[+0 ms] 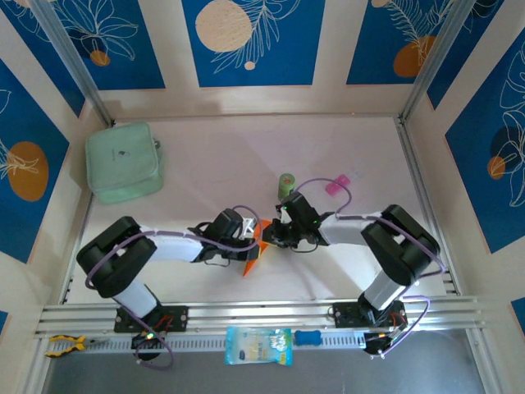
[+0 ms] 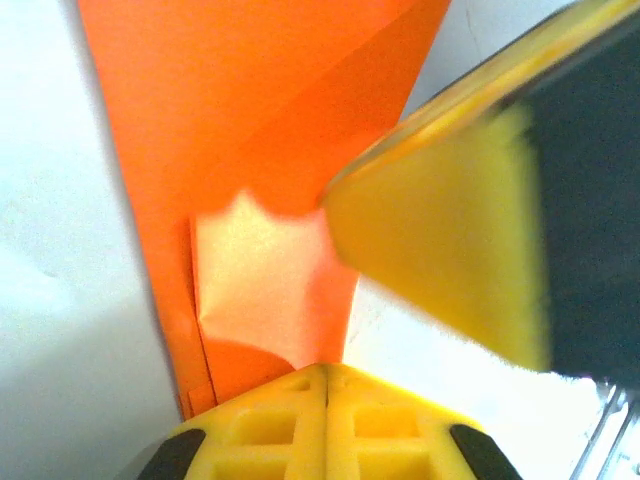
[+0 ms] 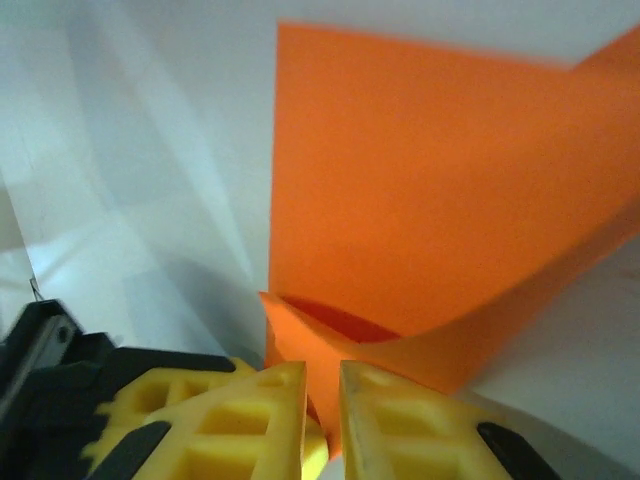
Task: Fold a paper plane with a square sheet of paper (pick it up from the middle)
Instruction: Perform the fifth fold on the wing at the bottom-center of the table.
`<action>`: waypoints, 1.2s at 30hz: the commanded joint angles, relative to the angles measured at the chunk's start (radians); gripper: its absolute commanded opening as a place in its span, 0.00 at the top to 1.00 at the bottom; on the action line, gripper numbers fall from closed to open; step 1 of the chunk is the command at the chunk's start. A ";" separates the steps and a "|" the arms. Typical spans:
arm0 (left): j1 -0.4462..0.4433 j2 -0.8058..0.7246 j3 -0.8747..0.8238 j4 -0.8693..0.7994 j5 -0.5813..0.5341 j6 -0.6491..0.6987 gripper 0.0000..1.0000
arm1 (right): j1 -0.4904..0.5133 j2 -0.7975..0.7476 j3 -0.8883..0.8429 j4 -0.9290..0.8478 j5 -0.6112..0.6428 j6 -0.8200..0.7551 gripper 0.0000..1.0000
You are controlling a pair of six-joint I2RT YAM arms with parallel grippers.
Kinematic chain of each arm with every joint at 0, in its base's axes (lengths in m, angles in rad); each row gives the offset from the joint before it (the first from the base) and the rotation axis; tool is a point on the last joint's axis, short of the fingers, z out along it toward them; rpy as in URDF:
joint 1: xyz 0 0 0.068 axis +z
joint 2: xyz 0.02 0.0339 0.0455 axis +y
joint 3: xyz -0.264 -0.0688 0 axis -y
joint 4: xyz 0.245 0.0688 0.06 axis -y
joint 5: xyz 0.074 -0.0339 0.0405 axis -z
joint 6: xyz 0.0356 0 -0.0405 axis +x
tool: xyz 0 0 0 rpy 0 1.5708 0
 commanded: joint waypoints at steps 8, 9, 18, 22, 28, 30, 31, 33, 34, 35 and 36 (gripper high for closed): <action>0.005 0.052 -0.057 -0.083 0.134 0.067 1.00 | 0.000 -0.188 -0.095 -0.023 0.013 -0.075 0.84; 0.005 0.052 -0.057 -0.085 0.131 0.068 1.00 | 0.011 -0.185 -0.098 -0.011 0.009 -0.077 0.84; 0.004 0.065 -0.052 -0.087 0.120 0.063 1.00 | 0.088 -0.054 -0.058 0.047 0.014 -0.087 0.86; 0.004 0.062 -0.050 -0.096 0.112 0.061 1.00 | 0.083 0.001 -0.052 0.049 0.041 -0.088 0.87; 0.005 0.063 -0.056 -0.100 0.108 0.058 1.00 | -0.024 0.003 -0.108 0.063 0.068 -0.077 0.87; 0.005 0.068 -0.058 -0.095 0.112 0.056 1.00 | -0.058 0.008 -0.118 0.078 0.061 -0.075 0.87; 0.005 0.071 -0.056 -0.095 0.113 0.056 1.00 | -0.072 0.011 -0.121 0.081 0.058 -0.076 0.87; 0.004 0.077 -0.056 -0.094 0.114 0.054 1.00 | -0.099 0.015 -0.118 0.069 0.064 -0.067 0.87; 0.004 0.079 -0.055 -0.092 0.115 0.053 1.00 | -0.110 0.016 -0.113 0.061 0.068 -0.066 0.87; 0.005 0.082 -0.056 -0.089 0.118 0.052 1.00 | -0.118 0.014 -0.113 0.059 0.076 -0.063 0.87; 0.004 0.082 -0.058 -0.087 0.118 0.051 1.00 | -0.124 0.012 -0.118 0.065 0.084 -0.059 0.87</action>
